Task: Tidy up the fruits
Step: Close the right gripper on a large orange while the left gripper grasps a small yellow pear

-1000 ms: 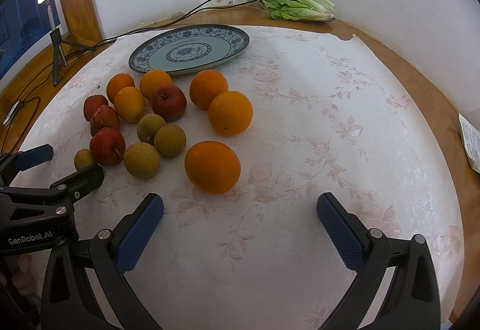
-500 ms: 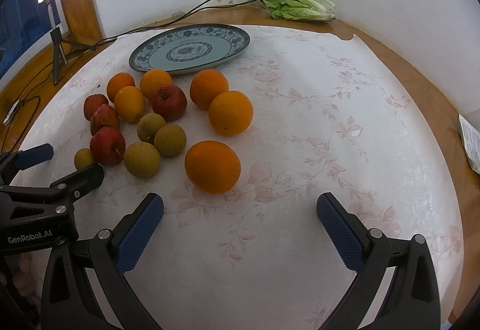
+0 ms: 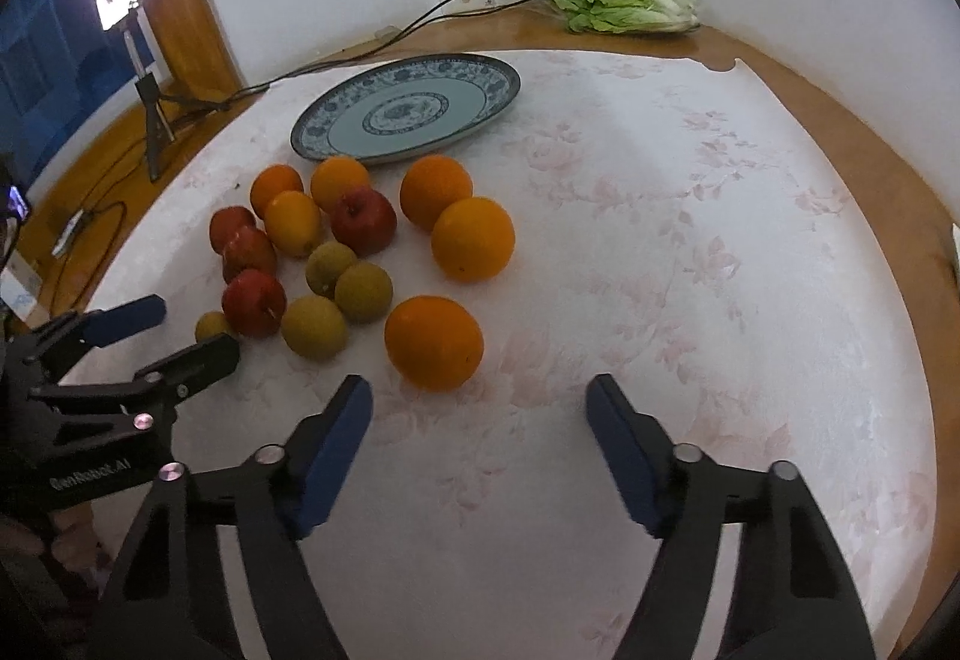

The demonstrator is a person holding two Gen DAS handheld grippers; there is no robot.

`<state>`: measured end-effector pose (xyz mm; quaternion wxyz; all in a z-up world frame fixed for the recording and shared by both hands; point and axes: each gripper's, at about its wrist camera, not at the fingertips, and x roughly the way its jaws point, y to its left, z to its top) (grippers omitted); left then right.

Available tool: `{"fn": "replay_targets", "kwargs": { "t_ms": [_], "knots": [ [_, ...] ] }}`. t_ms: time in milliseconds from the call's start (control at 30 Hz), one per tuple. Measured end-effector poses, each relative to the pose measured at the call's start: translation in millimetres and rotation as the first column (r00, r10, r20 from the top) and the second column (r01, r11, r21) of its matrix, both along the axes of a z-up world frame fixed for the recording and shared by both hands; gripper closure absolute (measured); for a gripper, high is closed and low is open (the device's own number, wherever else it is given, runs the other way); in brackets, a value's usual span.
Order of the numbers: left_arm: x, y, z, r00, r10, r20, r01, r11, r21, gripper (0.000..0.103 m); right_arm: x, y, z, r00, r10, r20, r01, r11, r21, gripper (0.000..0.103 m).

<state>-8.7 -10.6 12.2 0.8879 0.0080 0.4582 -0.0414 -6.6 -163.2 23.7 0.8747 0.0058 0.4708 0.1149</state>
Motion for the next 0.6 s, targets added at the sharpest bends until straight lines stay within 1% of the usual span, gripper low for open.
{"fn": "replay_targets", "kwargs": {
  "t_ms": [100, 133, 200, 300, 333, 400, 433, 467, 500, 600],
  "knots": [
    [2, -2, 0, 1.0, -0.015, -0.008, 0.015, 1.0, -0.016, 0.04, 3, 0, 1, 1.0, 0.014, -0.005, -0.014, 1.0, 0.015, 0.043],
    [3, -3, 0, 1.0, -0.021, -0.01, 0.02, 1.0, -0.023, 0.041, 4, 1, 1, 1.0, 0.021, -0.005, -0.021, 1.0, 0.019, 0.044],
    [4, -4, 0, 1.0, -0.028, -0.008, 0.028, 0.999, -0.033, 0.047, 6, 3, 1, 0.999, 0.038, -0.005, -0.038, 0.999, 0.021, 0.051],
    [3, -5, -1, 0.999, -0.037, -0.011, 0.036, 0.998, -0.045, 0.052, 7, 7, 0, 0.998, 0.057, -0.007, -0.057, 0.998, 0.02, 0.059],
    [3, -5, -1, 0.999, -0.04, -0.009, 0.04, 0.998, -0.05, 0.054, 7, 9, 0, 0.998, 0.062, -0.007, -0.062, 0.998, 0.021, 0.06],
    [3, -6, 0, 0.998, -0.055, -0.008, 0.055, 0.996, -0.067, 0.065, 8, 11, 0, 0.997, 0.071, -0.008, -0.071, 0.997, 0.022, 0.065],
    [2, -7, 0, 0.998, -0.062, -0.009, 0.061, 0.995, -0.073, 0.067, 9, 13, -1, 0.997, 0.076, -0.008, -0.076, 0.997, 0.02, 0.067],
    [1, -8, 0, 0.997, -0.071, -0.01, 0.07, 0.994, -0.082, 0.073, 9, 14, -2, 0.997, 0.078, -0.007, -0.078, 0.997, 0.016, 0.068],
    [1, -9, 0, 0.997, -0.079, -0.01, 0.078, 0.993, -0.088, 0.076, 9, 14, -2, 0.997, 0.078, -0.003, -0.078, 0.997, 0.013, 0.068],
    [0, -8, 1, 0.997, -0.081, -0.008, 0.08, 0.993, -0.089, 0.076, 8, 14, -2, 0.997, 0.076, -0.002, -0.076, 0.997, 0.012, 0.068]
  ]
}}
